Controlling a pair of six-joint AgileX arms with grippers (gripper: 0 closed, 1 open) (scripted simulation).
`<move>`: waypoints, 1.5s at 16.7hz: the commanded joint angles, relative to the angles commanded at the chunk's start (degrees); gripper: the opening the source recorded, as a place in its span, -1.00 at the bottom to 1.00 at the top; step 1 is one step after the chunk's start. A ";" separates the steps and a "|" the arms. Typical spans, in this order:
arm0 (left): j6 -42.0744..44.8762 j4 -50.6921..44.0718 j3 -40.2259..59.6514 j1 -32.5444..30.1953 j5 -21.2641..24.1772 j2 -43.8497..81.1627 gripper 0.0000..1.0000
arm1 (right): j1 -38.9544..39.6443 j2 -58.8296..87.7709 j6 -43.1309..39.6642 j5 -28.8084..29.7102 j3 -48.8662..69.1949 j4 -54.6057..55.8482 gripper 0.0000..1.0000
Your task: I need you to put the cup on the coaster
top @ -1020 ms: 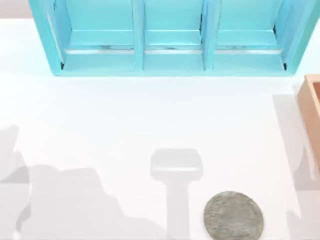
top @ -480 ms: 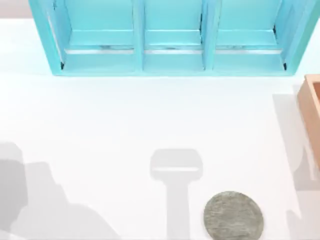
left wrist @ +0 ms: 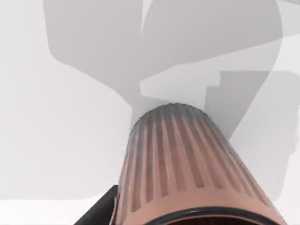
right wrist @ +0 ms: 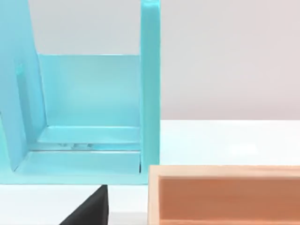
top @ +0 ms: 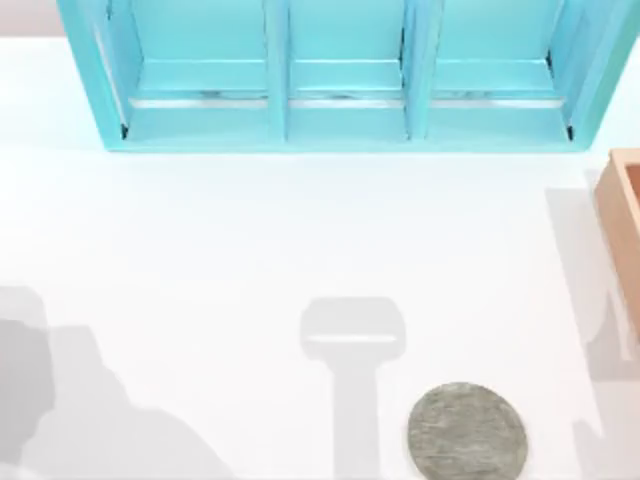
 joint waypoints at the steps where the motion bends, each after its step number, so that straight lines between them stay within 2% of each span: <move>1: 0.00 0.00 0.00 0.00 0.00 0.00 0.40 | 0.00 0.00 0.00 0.00 0.00 0.00 1.00; 10: 0.00 0.00 0.00 0.00 0.00 0.00 -0.96 | 0.00 0.00 0.00 0.00 0.00 0.00 1.00; 21: -0.39 -0.07 0.16 -0.24 0.01 -0.04 -1.00 | 0.00 0.00 0.00 0.00 0.00 0.00 1.00; 25: -7.95 -1.25 2.66 -3.52 0.10 1.39 -1.00 | 0.00 0.00 0.00 0.00 0.00 0.00 1.00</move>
